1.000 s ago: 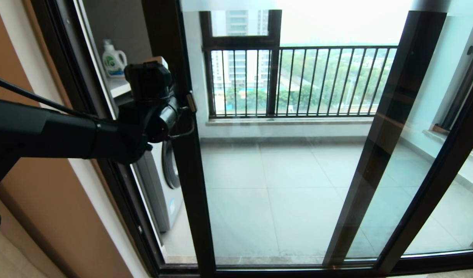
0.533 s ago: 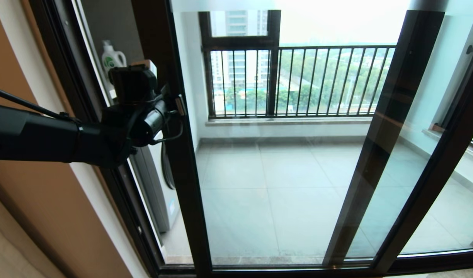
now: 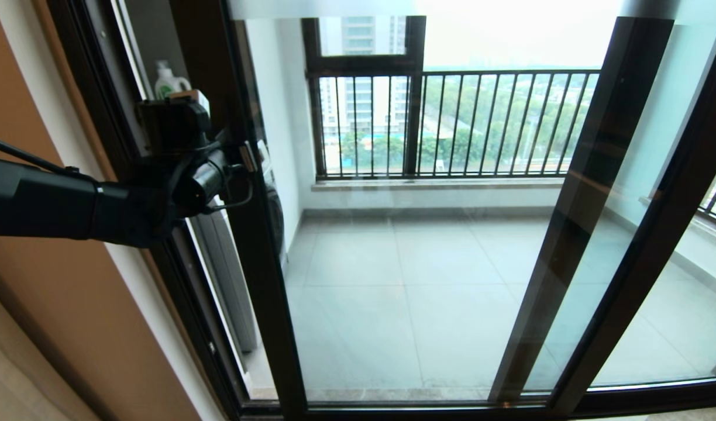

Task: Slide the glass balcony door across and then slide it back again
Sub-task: Close the slid door

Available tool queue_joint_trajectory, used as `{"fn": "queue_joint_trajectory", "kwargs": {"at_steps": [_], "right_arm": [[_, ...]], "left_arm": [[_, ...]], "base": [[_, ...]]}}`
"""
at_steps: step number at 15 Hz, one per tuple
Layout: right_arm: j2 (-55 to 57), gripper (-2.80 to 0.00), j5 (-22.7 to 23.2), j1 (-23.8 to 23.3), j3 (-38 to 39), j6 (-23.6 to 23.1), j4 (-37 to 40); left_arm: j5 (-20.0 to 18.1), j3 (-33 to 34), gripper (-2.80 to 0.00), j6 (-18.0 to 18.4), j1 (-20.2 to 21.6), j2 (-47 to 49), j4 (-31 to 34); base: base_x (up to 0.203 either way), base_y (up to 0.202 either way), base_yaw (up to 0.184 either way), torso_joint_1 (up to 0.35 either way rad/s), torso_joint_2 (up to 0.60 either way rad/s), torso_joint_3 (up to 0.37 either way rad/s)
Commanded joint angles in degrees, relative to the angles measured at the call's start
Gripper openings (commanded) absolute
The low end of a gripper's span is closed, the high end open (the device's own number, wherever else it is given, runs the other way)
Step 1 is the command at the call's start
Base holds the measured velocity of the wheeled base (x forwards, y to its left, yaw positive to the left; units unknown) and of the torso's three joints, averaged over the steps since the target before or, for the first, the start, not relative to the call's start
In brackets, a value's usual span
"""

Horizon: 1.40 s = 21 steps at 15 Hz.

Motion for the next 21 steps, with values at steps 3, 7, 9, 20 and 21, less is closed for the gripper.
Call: {"fn": "queue_joint_trajectory", "kwargs": {"at_steps": [3,7,9,20,21], "right_arm": [[-0.01,-2.80,0.02,0.00,0.62,-0.01,-0.03],[-0.01,-2.80,0.02,0.02,0.62,-0.01,-0.03],[-0.01,-2.80,0.02,0.01,0.63,-0.01,-0.03],[-0.01,-2.80,0.02,0.00,0.70,-0.01,-0.03],[-0.01,-2.80,0.02,0.00,0.64,-0.01,-0.03]], "left_arm": [[-1.09,-0.21,-2.80,0.17,2.76,-0.08,-0.34],[-2.52,-0.22,-2.80,0.18,5.66,0.27,-0.34],[-2.62,-0.26,-2.80,0.18,7.00,0.36,-0.34],[-7.27,-2.90,-2.80,1.93,16.11,2.66,-0.34],[-7.58,-3.34,-2.80,1.93,16.79,3.04,-0.34]], "base": [[0.000,0.000,0.000,0.000,0.00,0.000],[0.000,0.000,0.000,0.000,0.00,0.000],[0.000,0.000,0.000,0.000,0.00,0.000],[0.000,0.000,0.000,0.000,0.00,0.000],[0.000,0.000,0.000,0.000,0.00,0.000]]}}
